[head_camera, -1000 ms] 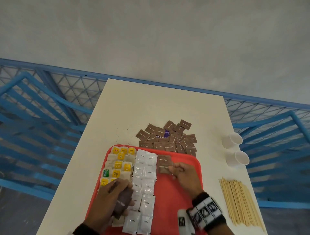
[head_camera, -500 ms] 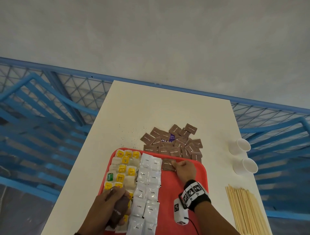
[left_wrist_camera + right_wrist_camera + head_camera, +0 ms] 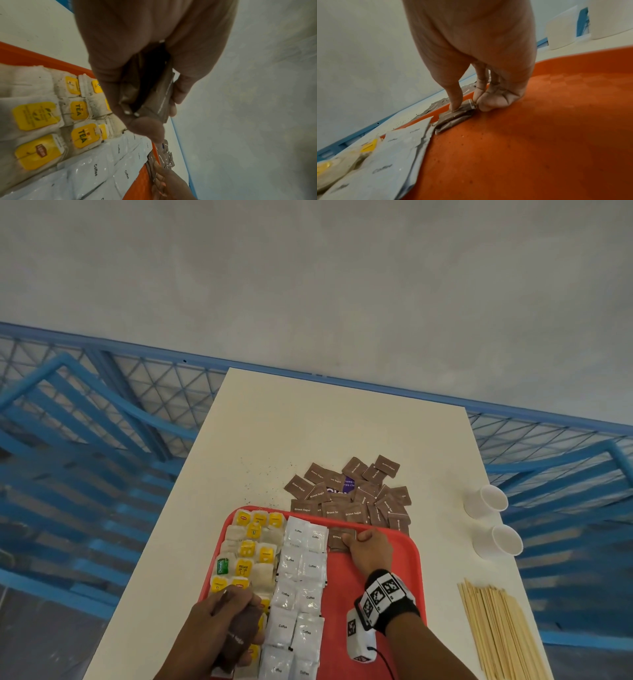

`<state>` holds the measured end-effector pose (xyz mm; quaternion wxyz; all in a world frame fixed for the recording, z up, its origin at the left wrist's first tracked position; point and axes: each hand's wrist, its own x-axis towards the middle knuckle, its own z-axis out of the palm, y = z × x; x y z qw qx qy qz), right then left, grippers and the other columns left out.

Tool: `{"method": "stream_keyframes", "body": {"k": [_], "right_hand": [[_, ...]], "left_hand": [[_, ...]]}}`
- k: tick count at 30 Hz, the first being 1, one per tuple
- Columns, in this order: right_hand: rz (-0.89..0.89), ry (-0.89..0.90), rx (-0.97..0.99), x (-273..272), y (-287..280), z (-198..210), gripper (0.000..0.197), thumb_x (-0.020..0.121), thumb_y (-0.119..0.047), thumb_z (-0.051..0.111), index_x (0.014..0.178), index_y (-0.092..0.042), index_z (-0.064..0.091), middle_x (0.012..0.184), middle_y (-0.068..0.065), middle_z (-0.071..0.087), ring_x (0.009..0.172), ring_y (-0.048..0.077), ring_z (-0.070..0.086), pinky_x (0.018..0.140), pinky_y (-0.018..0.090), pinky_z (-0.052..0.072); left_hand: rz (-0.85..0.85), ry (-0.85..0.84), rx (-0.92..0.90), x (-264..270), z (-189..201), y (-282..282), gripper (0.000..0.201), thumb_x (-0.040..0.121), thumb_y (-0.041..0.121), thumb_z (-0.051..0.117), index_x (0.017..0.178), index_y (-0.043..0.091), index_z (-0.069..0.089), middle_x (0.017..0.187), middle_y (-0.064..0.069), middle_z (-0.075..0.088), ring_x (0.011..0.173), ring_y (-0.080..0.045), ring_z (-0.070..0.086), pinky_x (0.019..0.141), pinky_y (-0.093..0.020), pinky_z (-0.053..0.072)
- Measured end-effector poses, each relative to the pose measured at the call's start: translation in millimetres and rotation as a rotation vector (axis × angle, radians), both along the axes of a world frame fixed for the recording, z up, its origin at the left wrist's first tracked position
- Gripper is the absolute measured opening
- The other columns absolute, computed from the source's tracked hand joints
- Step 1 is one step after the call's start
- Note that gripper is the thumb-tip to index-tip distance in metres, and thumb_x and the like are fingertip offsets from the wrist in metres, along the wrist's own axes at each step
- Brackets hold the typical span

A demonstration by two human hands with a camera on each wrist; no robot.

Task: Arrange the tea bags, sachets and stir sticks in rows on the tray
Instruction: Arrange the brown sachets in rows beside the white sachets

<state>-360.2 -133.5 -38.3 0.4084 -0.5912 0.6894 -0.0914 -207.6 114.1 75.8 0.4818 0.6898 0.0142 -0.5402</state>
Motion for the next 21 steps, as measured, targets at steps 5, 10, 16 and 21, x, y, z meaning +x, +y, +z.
{"method": "stream_keyframes", "body": {"k": [5,10,16,21], "right_hand": [[-0.004,0.012,0.007,2.0,1.4,3.8,0.025,0.077,-0.036,0.079,0.082,-0.018,0.062,0.086,-0.002,0.067,0.084,0.019,0.061,0.077,0.031,0.049],[0.006,0.0,-0.023,-0.3,2.2,5.2,0.03,0.078,-0.042,0.076,0.074,-0.016,0.063,0.076,-0.001,0.068,0.081,0.021,0.063,0.08,0.036,0.053],[0.144,-0.117,-0.111,-11.7,22.4,60.2,0.019,0.086,-0.036,0.071,0.079,-0.02,0.064,0.08,-0.007,0.067,0.084,0.015,0.063,0.073,0.029,0.048],[0.537,-0.299,-0.02,-9.7,96.6,132.0,0.054,0.061,-0.067,0.074,0.1,-0.032,0.062,0.086,-0.009,0.062,0.075,0.002,0.057,0.067,0.02,0.045]], "left_hand": [[-0.002,0.016,0.008,0.0,-1.2,1.9,0.025,0.091,0.024,0.068,0.094,0.0,0.073,0.098,-0.03,0.07,0.08,-0.052,0.07,0.051,-0.04,0.057],[-0.008,0.004,-0.045,1.7,-4.1,3.0,0.026,0.092,0.024,0.066,0.097,-0.001,0.073,0.087,-0.027,0.072,0.061,-0.038,0.07,0.048,-0.037,0.055],[0.058,0.287,-0.252,-1.5,8.0,-11.6,0.032,0.088,0.017,0.054,0.11,-0.003,0.065,0.092,-0.032,0.067,0.072,-0.044,0.068,0.05,-0.038,0.055],[-0.053,0.266,-0.357,-23.2,15.3,-41.4,0.031,0.103,0.018,0.042,0.116,0.0,0.063,0.095,-0.029,0.066,0.074,-0.039,0.067,0.051,-0.038,0.057]]}}
